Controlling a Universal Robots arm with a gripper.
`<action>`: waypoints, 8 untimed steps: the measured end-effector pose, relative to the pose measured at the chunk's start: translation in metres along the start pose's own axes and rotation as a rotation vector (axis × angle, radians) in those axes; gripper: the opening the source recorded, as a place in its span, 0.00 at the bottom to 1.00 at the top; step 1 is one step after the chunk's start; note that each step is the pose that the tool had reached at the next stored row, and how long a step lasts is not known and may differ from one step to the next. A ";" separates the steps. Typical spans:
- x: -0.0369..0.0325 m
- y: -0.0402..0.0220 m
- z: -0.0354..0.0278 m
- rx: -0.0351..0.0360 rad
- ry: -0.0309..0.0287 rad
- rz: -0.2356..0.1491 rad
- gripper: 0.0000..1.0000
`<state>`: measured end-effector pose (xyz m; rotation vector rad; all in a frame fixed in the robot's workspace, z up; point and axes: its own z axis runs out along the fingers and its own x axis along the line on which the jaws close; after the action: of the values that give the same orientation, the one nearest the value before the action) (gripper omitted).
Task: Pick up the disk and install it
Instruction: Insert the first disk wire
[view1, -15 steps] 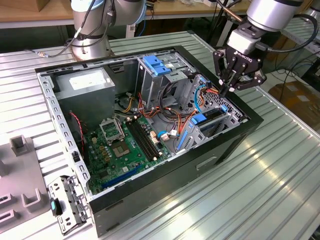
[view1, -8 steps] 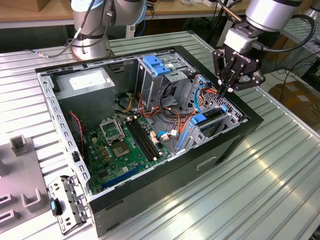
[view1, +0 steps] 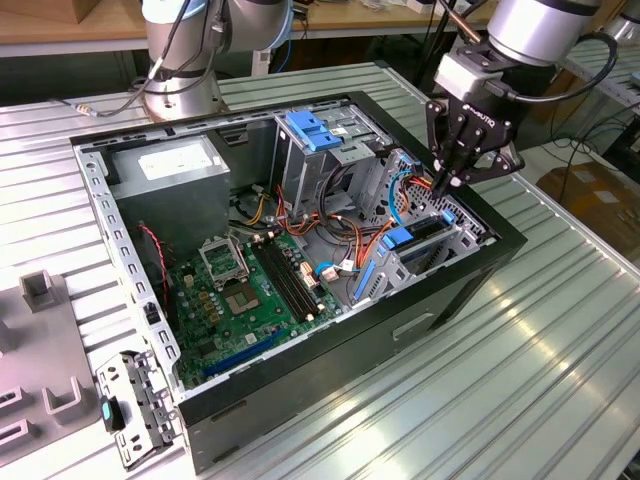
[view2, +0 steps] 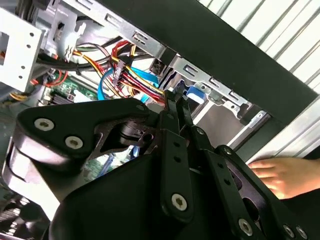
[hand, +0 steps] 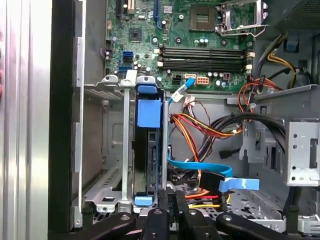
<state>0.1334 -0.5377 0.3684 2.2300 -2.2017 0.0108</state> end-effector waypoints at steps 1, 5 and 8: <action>0.0000 0.0028 0.0004 0.0000 0.0001 0.003 0.17; 0.0002 0.0098 0.0026 -0.0001 0.0001 0.004 0.17; 0.0031 0.0123 0.0050 0.0000 0.0001 0.004 0.17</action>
<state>0.1211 -0.5410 0.3634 2.2254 -2.2062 0.0109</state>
